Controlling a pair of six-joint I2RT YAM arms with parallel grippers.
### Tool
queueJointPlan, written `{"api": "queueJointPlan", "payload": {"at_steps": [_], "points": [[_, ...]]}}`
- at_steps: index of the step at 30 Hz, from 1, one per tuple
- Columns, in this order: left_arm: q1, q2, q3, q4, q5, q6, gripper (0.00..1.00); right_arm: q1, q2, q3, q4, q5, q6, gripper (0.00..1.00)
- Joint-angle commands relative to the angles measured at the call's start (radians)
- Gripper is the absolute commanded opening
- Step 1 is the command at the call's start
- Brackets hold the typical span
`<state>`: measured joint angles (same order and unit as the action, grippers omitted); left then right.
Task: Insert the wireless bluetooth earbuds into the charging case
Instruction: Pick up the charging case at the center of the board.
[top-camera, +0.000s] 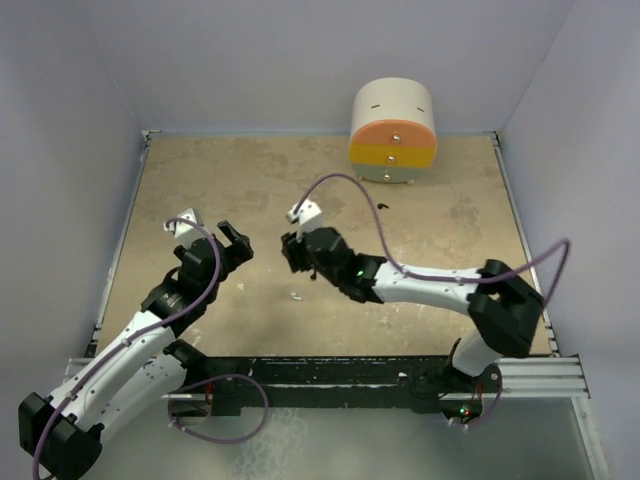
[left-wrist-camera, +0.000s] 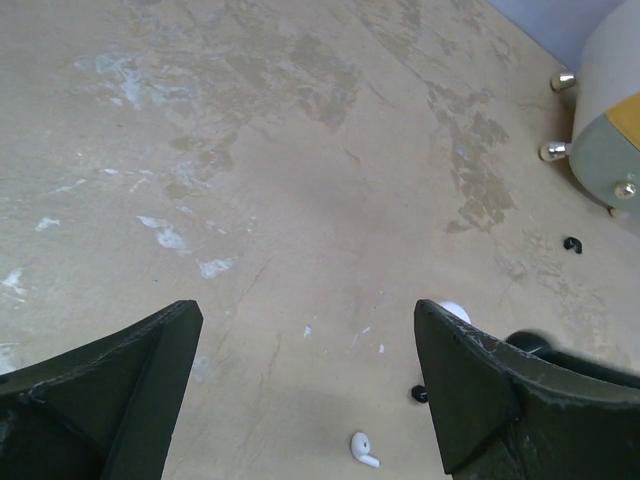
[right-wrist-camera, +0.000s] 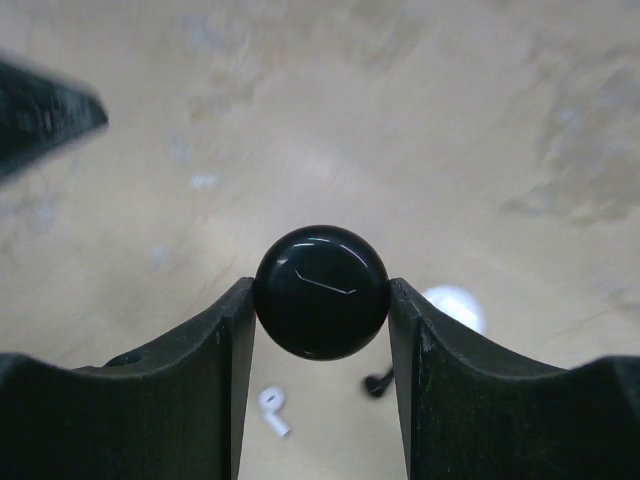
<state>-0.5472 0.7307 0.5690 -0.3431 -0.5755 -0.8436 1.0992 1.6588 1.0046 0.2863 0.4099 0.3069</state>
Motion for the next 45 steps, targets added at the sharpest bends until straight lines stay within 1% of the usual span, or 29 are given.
{"api": "queueJointPlan", "payload": {"at_steps": [1,3,5,11,15,20,28,38,45], "points": [[0.021,0.000,-0.038,0.177,0.155,0.040,0.86,-0.129,-0.179,-0.085,0.187,-0.168,-0.205,0.02],[0.035,0.023,-0.048,0.238,0.214,0.037,0.86,-0.167,-0.245,-0.118,0.212,-0.240,-0.262,0.01],[0.055,0.047,-0.052,0.309,0.272,0.032,0.86,-0.185,-0.275,-0.131,0.211,-0.287,-0.309,0.01],[0.125,0.129,-0.056,0.495,0.480,-0.003,0.86,-0.212,-0.271,-0.127,0.158,-0.357,-0.382,0.00],[0.150,0.186,-0.058,0.600,0.602,-0.033,0.85,-0.218,-0.257,-0.127,0.142,-0.372,-0.387,0.00],[0.159,0.223,-0.082,0.714,0.685,-0.069,0.83,-0.223,-0.269,-0.145,0.157,-0.414,-0.381,0.00],[0.160,0.307,-0.147,0.981,0.838,-0.169,0.79,-0.226,-0.261,-0.138,0.158,-0.459,-0.377,0.00],[0.160,0.313,-0.175,1.048,0.906,-0.163,0.77,-0.226,-0.240,-0.122,0.163,-0.488,-0.377,0.00],[0.159,0.366,-0.181,1.084,0.931,-0.166,0.75,-0.226,-0.228,-0.107,0.162,-0.508,-0.381,0.00]]}}
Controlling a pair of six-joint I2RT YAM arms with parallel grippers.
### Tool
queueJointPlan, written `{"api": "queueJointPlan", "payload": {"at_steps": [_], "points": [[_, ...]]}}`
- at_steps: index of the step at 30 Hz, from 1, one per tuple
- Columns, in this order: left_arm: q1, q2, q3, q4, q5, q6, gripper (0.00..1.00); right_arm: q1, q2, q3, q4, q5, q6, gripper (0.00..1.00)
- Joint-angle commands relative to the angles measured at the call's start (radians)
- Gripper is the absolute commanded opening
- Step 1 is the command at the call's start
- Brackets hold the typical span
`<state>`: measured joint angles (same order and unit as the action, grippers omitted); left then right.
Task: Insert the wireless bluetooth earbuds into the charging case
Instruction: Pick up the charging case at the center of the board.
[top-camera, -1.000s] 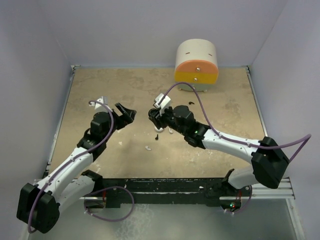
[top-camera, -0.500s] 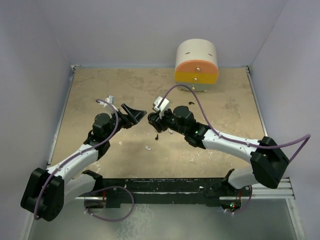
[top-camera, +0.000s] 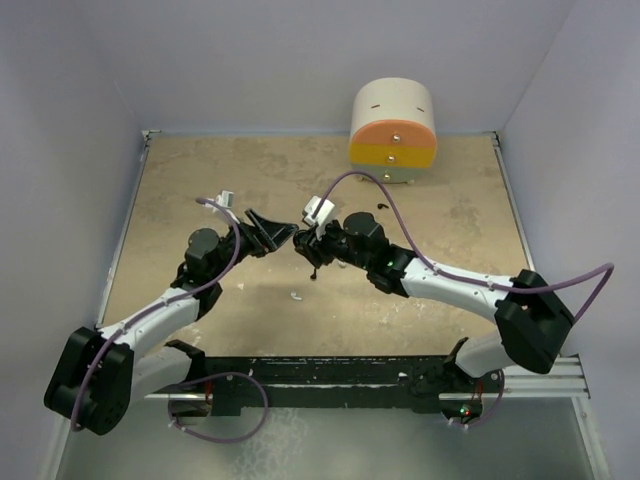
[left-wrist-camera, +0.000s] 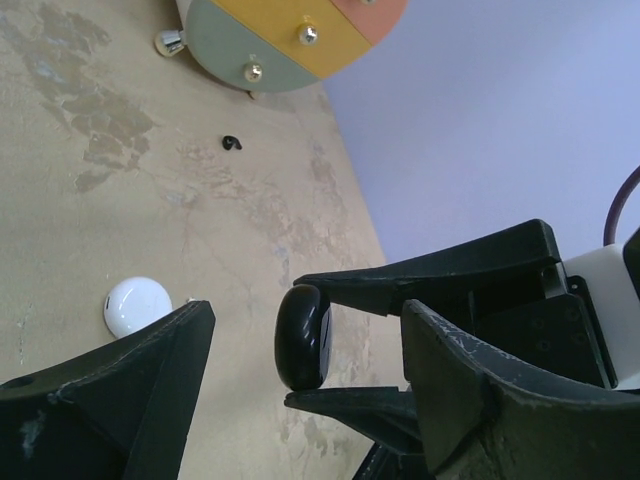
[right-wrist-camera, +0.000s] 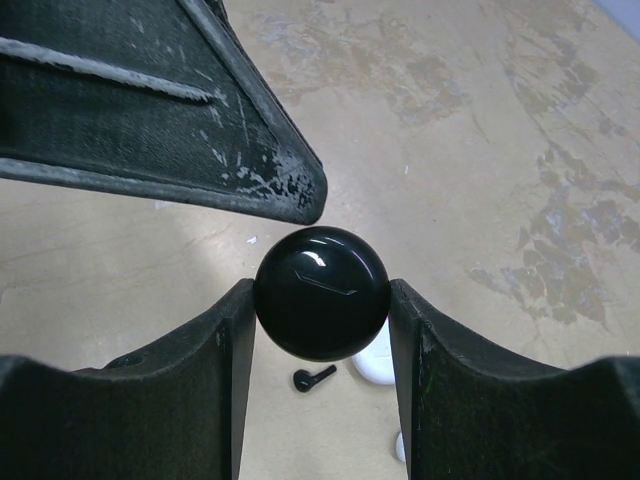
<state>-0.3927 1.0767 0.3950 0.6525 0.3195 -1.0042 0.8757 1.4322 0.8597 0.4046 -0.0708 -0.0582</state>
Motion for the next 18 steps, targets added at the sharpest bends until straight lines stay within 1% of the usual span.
{"api": "queueJointPlan", "payload": {"at_steps": [1,7,12,18], "points": [[0.005,0.028,-0.010,0.095,0.038,-0.006,0.74,-0.003,0.001,0.038,0.043,-0.027,-0.015,0.00],[0.006,0.060,-0.017,0.127,0.051,-0.013,0.69,-0.003,0.010,0.039,0.046,-0.042,-0.017,0.00],[0.006,0.082,-0.019,0.159,0.072,-0.024,0.59,-0.003,0.017,0.039,0.049,-0.054,-0.020,0.00],[0.005,0.094,-0.019,0.176,0.088,-0.029,0.57,-0.003,0.019,0.039,0.055,-0.056,-0.023,0.00]]}}
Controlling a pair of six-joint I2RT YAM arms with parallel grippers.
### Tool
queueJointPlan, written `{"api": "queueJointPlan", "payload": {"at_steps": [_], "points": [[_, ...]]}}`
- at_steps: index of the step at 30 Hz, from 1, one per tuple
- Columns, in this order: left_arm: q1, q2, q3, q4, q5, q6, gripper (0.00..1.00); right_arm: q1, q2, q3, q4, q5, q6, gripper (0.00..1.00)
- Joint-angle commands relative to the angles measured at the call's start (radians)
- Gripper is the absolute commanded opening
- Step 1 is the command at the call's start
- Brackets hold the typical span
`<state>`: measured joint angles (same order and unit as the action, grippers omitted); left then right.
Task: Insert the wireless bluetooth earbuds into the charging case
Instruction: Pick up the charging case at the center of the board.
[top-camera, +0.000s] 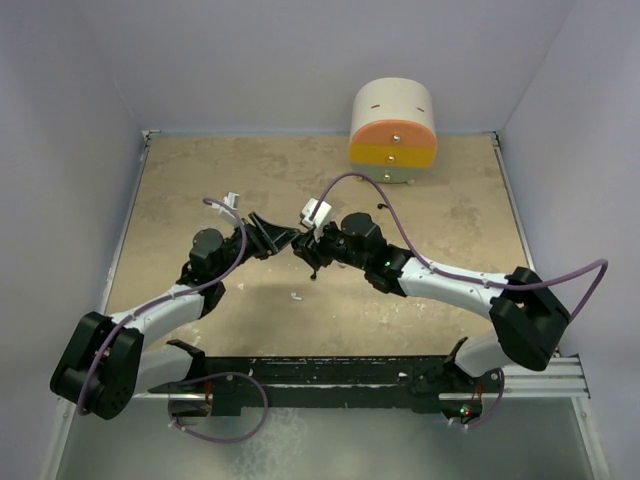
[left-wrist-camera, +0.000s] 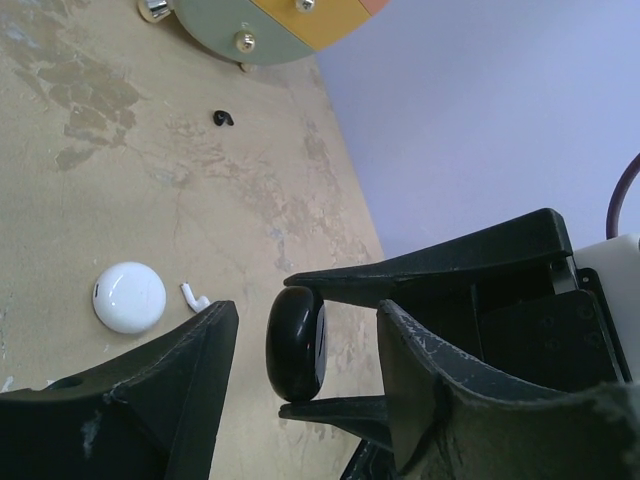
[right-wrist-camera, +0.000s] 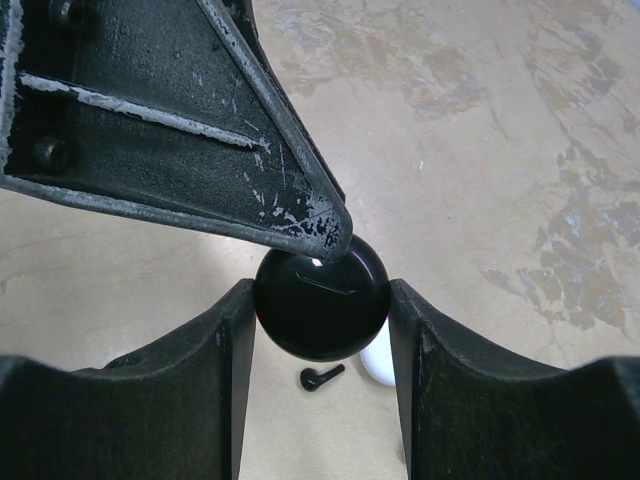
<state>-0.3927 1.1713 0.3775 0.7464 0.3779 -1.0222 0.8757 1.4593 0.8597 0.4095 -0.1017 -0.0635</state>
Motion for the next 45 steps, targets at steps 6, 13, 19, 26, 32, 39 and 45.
{"api": "queueJointPlan", "payload": {"at_steps": [6,13,19,26,32,39,45], "points": [[0.004,0.009,-0.006,0.080,0.038,-0.010,0.54,-0.003,-0.007,0.038,0.053,-0.031,-0.019,0.00],[0.004,0.022,-0.007,0.084,0.044,-0.009,0.48,-0.003,-0.001,0.079,0.056,-0.036,-0.022,0.00],[0.005,0.025,-0.008,0.092,0.045,-0.010,0.45,-0.003,0.007,0.085,0.051,-0.043,-0.025,0.00],[0.004,0.000,-0.022,0.099,0.029,-0.008,0.43,-0.003,0.004,0.077,0.049,-0.030,-0.027,0.00],[0.003,-0.008,-0.026,0.098,0.029,-0.009,0.33,-0.003,-0.005,0.068,0.051,-0.024,-0.026,0.00],[0.003,-0.012,-0.031,0.117,0.032,-0.017,0.30,-0.004,-0.001,0.064,0.049,-0.011,-0.027,0.00],[0.004,-0.017,-0.036,0.130,0.035,-0.023,0.19,-0.006,0.007,0.065,0.049,-0.003,-0.023,0.00]]}}
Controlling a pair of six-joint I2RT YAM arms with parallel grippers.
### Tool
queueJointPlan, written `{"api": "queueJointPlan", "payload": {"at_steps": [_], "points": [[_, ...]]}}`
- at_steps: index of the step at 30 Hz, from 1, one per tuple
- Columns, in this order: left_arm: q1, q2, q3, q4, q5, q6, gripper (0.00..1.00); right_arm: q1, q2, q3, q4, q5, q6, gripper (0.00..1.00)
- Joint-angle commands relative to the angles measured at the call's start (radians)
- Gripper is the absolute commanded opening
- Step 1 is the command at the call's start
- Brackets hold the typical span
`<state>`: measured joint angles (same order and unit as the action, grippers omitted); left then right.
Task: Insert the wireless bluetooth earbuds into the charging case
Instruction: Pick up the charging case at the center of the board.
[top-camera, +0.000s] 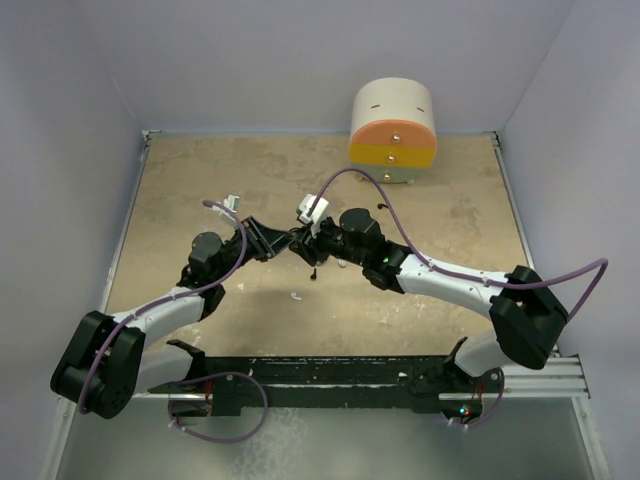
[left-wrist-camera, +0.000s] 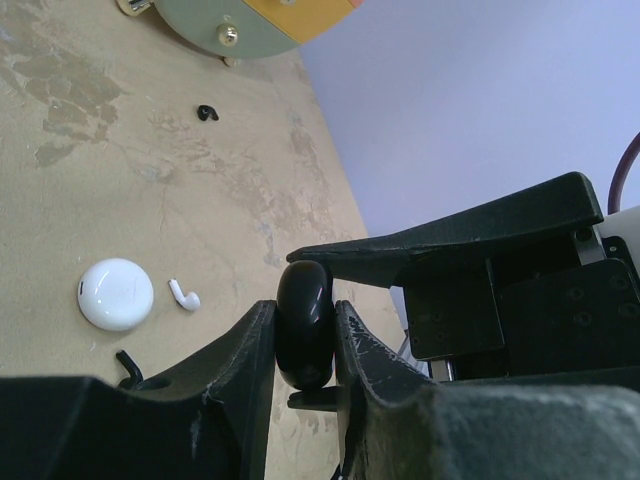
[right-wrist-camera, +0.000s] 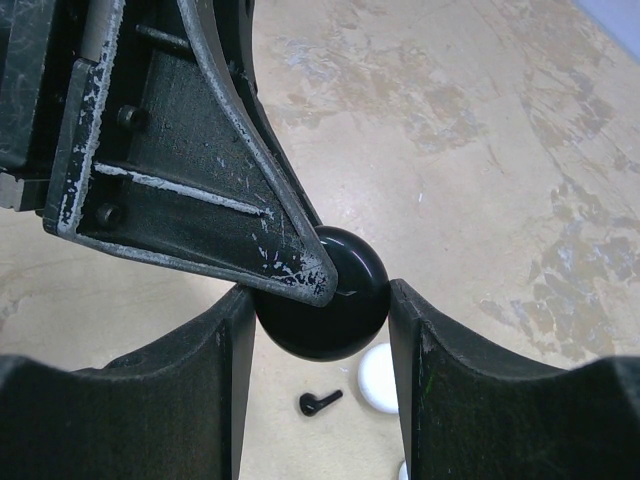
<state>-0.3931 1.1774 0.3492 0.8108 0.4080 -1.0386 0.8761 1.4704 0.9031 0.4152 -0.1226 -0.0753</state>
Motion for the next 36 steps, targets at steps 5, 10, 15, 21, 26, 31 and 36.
{"api": "queueJointPlan", "payload": {"at_steps": [5,10,15,21,26,31,36], "points": [[0.004,-0.027,-0.008,0.067,0.000,-0.010,0.00,-0.011,0.006,0.029,0.039,0.023,-0.003,0.00],[0.004,-0.028,-0.005,0.035,-0.041,-0.020,0.00,-0.016,-0.008,0.028,0.028,0.053,0.031,0.65],[0.005,0.004,0.023,0.010,-0.074,-0.036,0.00,-0.026,-0.130,-0.041,0.033,0.118,0.083,0.93],[0.004,0.033,0.043,0.009,-0.092,-0.050,0.00,-0.037,-0.244,-0.090,-0.010,0.239,0.181,0.98],[0.004,0.045,0.049,0.009,-0.094,-0.057,0.00,-0.038,-0.249,-0.092,-0.023,0.293,0.266,0.98],[0.004,0.046,0.059,0.003,-0.093,-0.068,0.00,-0.039,-0.213,-0.111,0.006,0.241,0.254,0.97],[0.004,0.050,0.084,-0.018,-0.065,-0.069,0.00,-0.038,-0.205,-0.134,0.022,0.184,0.162,0.95]]}}
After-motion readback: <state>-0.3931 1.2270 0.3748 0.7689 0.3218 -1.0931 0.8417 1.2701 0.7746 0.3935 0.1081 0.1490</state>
